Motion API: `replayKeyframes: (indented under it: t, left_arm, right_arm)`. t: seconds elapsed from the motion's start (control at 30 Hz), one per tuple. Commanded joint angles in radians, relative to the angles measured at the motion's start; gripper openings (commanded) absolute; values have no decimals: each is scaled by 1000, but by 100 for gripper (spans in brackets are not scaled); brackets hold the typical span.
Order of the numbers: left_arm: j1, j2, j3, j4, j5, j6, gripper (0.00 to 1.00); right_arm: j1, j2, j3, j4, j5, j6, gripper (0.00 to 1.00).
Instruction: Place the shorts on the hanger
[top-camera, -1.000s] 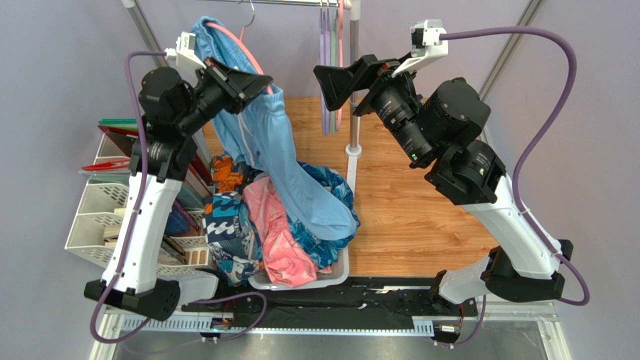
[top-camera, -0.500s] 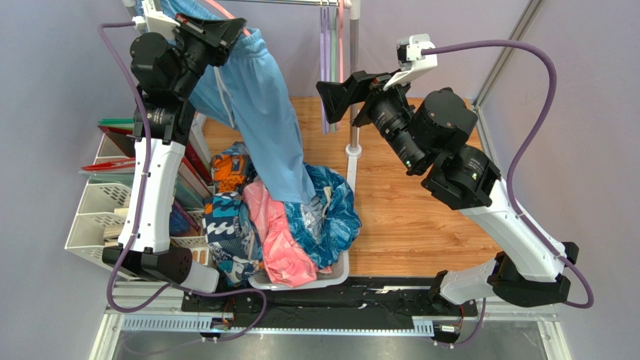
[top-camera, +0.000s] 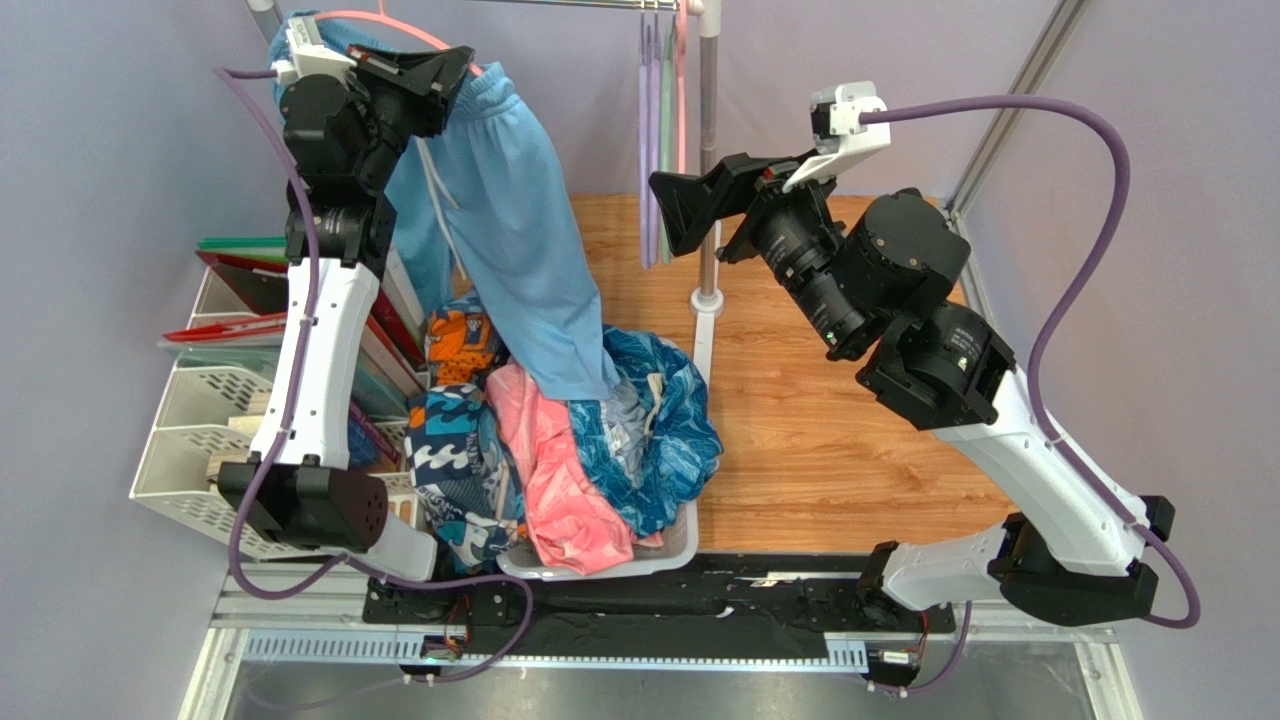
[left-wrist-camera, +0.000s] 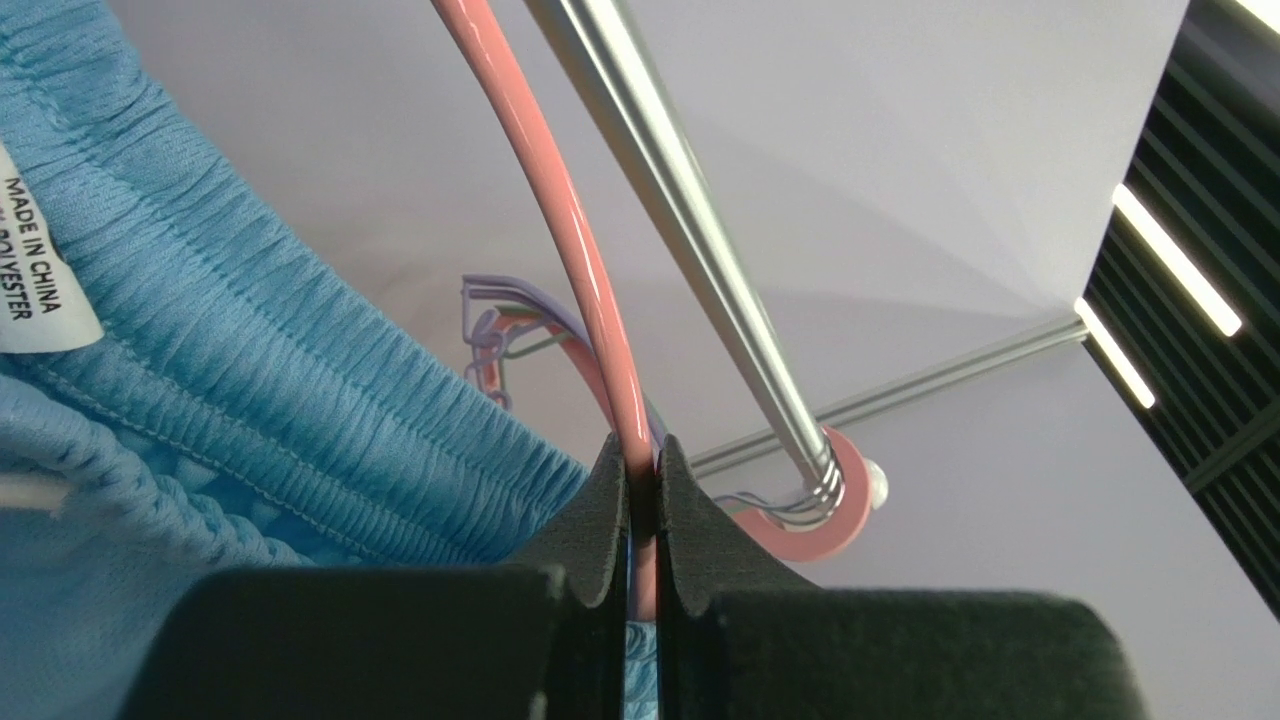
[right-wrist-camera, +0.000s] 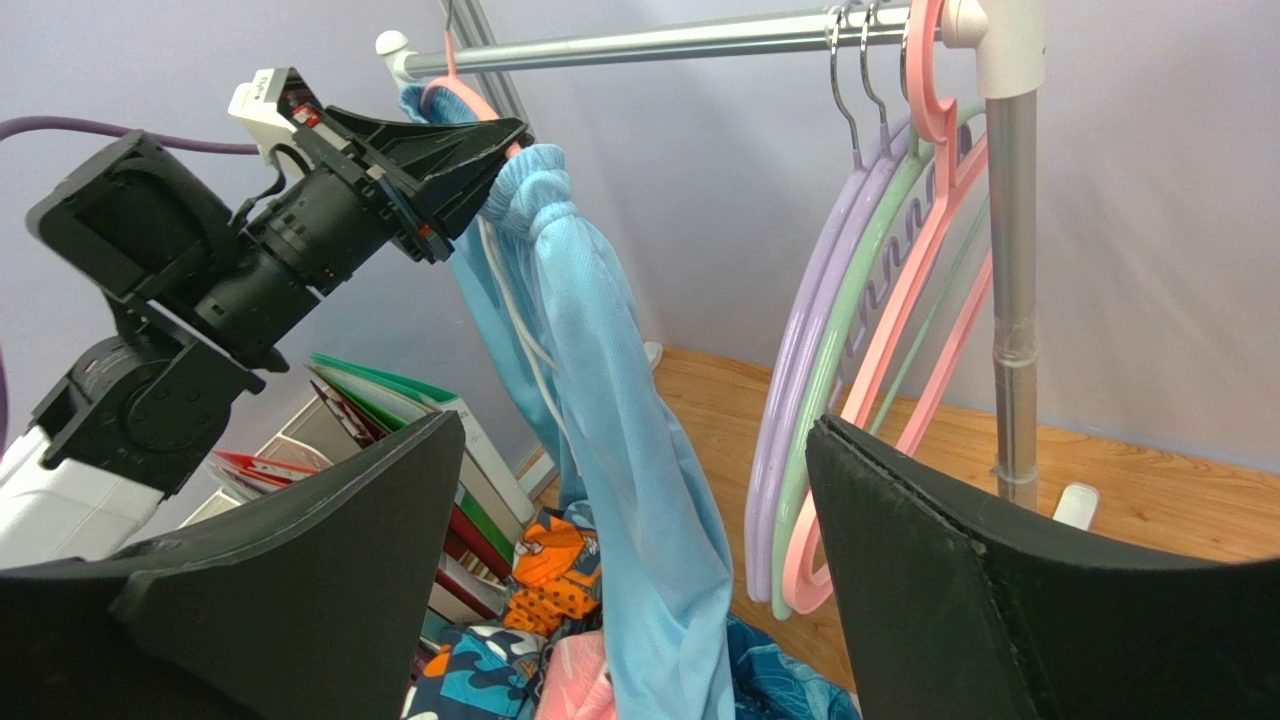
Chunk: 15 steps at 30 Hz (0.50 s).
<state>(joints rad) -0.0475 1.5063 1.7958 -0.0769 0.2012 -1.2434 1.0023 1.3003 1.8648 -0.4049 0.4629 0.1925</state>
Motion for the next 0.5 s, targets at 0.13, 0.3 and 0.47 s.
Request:
replayKeyframes:
  t: [0.13, 0.3, 0.47]
  left_arm:
    - [84, 43, 34, 204, 101, -40, 0]
    - [121, 92, 54, 201, 161, -68, 0]
    - [149, 120, 62, 215, 219, -103, 0]
  right_arm:
    - [-14, -33, -32, 32, 8, -1, 88]
    - [-16, -33, -35, 34, 3, 2, 87]
    - [-16, -35, -44, 32, 2, 4, 86]
